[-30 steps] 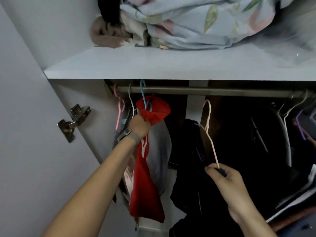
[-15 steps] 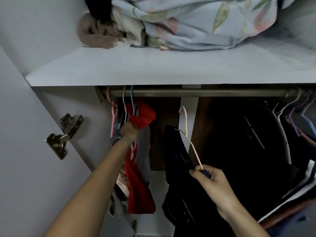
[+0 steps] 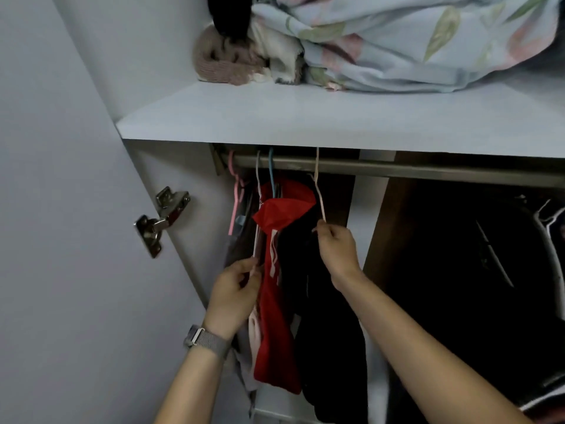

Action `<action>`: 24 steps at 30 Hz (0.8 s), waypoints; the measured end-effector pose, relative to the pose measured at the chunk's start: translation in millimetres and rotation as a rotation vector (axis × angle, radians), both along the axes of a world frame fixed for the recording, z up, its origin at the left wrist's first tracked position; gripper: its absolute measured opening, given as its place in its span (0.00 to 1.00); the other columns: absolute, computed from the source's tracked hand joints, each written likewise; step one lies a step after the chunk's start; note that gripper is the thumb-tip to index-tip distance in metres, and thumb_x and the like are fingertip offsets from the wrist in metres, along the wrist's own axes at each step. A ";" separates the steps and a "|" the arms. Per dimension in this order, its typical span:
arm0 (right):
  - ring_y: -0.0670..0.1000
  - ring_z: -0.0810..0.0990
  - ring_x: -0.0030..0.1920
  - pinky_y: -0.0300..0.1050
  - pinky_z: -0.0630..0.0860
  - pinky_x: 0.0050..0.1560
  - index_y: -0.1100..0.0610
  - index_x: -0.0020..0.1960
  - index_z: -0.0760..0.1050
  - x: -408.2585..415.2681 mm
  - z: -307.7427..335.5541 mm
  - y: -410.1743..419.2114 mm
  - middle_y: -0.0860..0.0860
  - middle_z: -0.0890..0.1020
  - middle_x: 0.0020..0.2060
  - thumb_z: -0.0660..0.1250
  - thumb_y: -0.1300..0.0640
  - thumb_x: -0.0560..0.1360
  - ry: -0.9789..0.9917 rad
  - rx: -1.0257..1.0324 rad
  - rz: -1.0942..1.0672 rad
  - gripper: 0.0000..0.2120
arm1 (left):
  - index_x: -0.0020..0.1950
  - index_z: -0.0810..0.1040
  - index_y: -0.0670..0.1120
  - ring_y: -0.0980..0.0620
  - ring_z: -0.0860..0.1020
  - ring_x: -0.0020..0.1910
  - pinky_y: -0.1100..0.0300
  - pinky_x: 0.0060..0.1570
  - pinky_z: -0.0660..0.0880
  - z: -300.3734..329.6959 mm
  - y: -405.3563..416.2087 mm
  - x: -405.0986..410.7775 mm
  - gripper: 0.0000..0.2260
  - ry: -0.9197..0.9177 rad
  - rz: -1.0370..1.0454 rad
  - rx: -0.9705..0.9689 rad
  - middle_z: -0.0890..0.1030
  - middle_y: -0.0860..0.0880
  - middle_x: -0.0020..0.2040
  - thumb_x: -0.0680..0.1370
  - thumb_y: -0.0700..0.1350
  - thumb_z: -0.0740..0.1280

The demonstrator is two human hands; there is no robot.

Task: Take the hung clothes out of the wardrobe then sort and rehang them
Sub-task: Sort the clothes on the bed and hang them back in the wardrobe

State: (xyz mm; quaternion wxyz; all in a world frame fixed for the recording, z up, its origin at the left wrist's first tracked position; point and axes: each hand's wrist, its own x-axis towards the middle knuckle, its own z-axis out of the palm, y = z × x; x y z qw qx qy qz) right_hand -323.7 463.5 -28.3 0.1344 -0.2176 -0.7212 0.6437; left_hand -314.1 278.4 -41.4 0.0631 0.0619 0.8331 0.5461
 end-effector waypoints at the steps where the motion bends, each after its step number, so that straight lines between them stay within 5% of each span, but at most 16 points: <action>1: 0.55 0.76 0.34 0.43 0.71 0.34 0.66 0.45 0.75 -6.9 -6.6 -2.8 0.57 0.76 0.34 0.55 0.52 0.82 -0.009 0.051 0.032 0.19 | 0.60 0.77 0.42 0.60 0.78 0.55 0.65 0.61 0.71 0.2 -2.5 0.7 0.12 -0.005 0.011 0.009 0.80 0.51 0.56 0.78 0.38 0.61; 4: 0.50 0.74 0.30 0.39 0.69 0.29 0.64 0.49 0.76 -18.5 -28.2 -11.3 0.53 0.75 0.32 0.52 0.55 0.82 -0.074 0.234 0.136 0.18 | 0.58 0.77 0.43 0.73 0.76 0.42 0.80 0.47 0.68 1.6 -4.8 4.4 0.14 0.014 0.027 0.010 0.80 0.55 0.50 0.78 0.32 0.59; 10: 0.57 0.80 0.53 0.44 0.74 0.53 0.62 0.58 0.74 -33.3 -43.7 -20.3 0.57 0.79 0.52 0.51 0.57 0.82 -0.185 0.480 0.281 0.15 | 0.52 0.79 0.47 0.57 0.79 0.52 0.67 0.57 0.72 -14.6 -0.1 13.4 0.16 0.012 0.009 0.031 0.82 0.51 0.50 0.76 0.29 0.59; 14: 0.59 0.78 0.59 0.49 0.74 0.61 0.64 0.60 0.74 -33.1 -48.2 -16.2 0.60 0.79 0.58 0.53 0.60 0.82 -0.181 0.538 0.333 0.15 | 0.51 0.77 0.48 0.71 0.76 0.45 0.80 0.48 0.68 -21.2 17.1 18.7 0.17 0.038 0.004 -0.018 0.79 0.55 0.47 0.75 0.28 0.59; 17: 0.55 0.78 0.57 0.45 0.74 0.55 0.59 0.65 0.74 -25.8 -42.0 -0.5 0.56 0.79 0.59 0.51 0.54 0.83 -0.224 0.424 0.431 0.18 | 0.51 0.78 0.47 0.74 0.75 0.44 0.81 0.47 0.67 -22.9 32.9 19.7 0.16 0.053 -0.050 -0.058 0.79 0.56 0.47 0.75 0.28 0.59; 20: 0.54 0.80 0.49 0.51 0.78 0.52 0.53 0.67 0.70 -8.0 -38.7 20.0 0.53 0.80 0.51 0.52 0.47 0.82 -0.314 0.249 0.553 0.18 | 0.50 0.77 0.48 0.71 0.76 0.44 0.79 0.47 0.69 -16.8 52.1 14.4 0.16 0.063 -0.091 -0.043 0.79 0.56 0.45 0.75 0.28 0.60; 24: 0.47 0.80 0.45 0.36 0.76 0.44 0.49 0.71 0.64 24.9 -35.1 64.0 0.47 0.80 0.47 0.58 0.49 0.81 -0.390 0.180 0.577 0.19 | 0.49 0.77 0.51 0.69 0.77 0.46 0.78 0.47 0.69 -0.8 90.7 7.8 0.16 0.135 -0.168 -0.001 0.79 0.60 0.46 0.75 0.30 0.61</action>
